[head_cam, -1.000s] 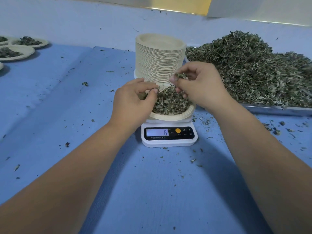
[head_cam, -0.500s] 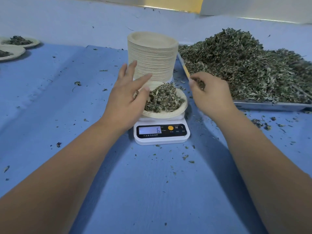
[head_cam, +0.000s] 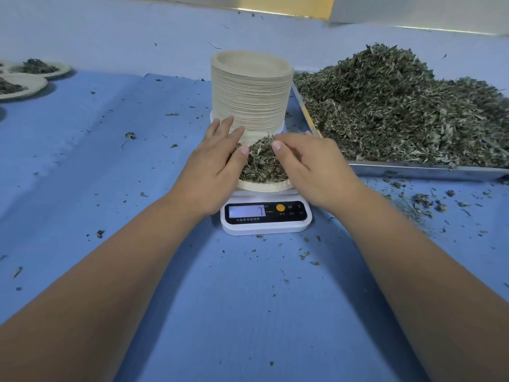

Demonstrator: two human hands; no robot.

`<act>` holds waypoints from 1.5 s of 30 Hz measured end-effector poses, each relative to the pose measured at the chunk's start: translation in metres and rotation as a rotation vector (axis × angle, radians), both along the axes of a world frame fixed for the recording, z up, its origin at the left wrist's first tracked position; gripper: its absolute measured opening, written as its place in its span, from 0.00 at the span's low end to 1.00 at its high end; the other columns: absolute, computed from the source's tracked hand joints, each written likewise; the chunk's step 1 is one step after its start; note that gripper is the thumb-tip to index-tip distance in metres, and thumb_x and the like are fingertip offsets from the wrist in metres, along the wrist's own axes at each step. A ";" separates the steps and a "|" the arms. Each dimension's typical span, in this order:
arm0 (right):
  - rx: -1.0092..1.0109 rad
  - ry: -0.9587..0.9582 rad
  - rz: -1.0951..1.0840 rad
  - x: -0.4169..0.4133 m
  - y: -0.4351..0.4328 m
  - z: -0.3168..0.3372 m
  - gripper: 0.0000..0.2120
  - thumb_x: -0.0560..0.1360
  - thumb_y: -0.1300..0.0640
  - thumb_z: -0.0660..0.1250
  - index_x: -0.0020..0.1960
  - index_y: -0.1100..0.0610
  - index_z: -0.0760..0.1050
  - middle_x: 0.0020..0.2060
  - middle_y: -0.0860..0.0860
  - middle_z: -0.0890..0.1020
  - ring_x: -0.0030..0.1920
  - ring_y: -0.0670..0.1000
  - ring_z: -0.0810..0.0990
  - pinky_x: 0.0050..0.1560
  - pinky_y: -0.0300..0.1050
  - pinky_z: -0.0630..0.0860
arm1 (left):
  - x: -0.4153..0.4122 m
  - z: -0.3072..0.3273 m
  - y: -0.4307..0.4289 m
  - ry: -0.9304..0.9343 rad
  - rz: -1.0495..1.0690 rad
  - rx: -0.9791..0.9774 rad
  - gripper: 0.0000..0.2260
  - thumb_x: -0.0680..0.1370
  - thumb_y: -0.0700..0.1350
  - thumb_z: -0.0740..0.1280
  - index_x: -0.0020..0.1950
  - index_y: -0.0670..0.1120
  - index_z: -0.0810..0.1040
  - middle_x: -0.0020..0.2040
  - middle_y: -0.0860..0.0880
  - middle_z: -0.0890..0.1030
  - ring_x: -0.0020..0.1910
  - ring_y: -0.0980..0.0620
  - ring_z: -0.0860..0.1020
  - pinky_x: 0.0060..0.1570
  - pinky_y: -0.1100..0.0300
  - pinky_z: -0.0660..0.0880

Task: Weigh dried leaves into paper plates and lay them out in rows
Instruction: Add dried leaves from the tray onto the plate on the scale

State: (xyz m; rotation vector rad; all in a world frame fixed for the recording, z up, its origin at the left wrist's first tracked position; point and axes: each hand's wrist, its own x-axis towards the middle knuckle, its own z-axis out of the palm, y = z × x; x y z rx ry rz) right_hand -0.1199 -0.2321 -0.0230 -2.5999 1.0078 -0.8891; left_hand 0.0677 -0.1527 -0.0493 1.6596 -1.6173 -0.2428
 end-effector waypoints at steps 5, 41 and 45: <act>0.039 0.126 0.034 0.005 -0.004 0.004 0.21 0.85 0.42 0.52 0.68 0.52 0.74 0.63 0.49 0.78 0.67 0.51 0.73 0.75 0.59 0.61 | 0.001 -0.002 -0.002 0.052 0.016 -0.004 0.29 0.83 0.59 0.52 0.82 0.49 0.63 0.84 0.54 0.55 0.82 0.57 0.47 0.74 0.62 0.45; 0.035 0.102 -0.182 -0.015 -0.016 -0.015 0.27 0.83 0.34 0.45 0.67 0.49 0.72 0.39 0.47 0.82 0.52 0.54 0.81 0.79 0.60 0.46 | 0.005 -0.001 -0.015 0.832 0.210 0.046 0.12 0.77 0.63 0.56 0.58 0.65 0.72 0.62 0.61 0.78 0.65 0.59 0.75 0.68 0.54 0.69; 0.109 0.021 -0.162 -0.013 -0.015 -0.015 0.23 0.83 0.35 0.47 0.60 0.47 0.73 0.33 0.48 0.80 0.43 0.49 0.76 0.79 0.57 0.47 | 0.004 0.001 -0.014 0.937 0.157 0.065 0.22 0.73 0.65 0.58 0.66 0.63 0.70 0.71 0.53 0.77 0.70 0.50 0.75 0.74 0.46 0.68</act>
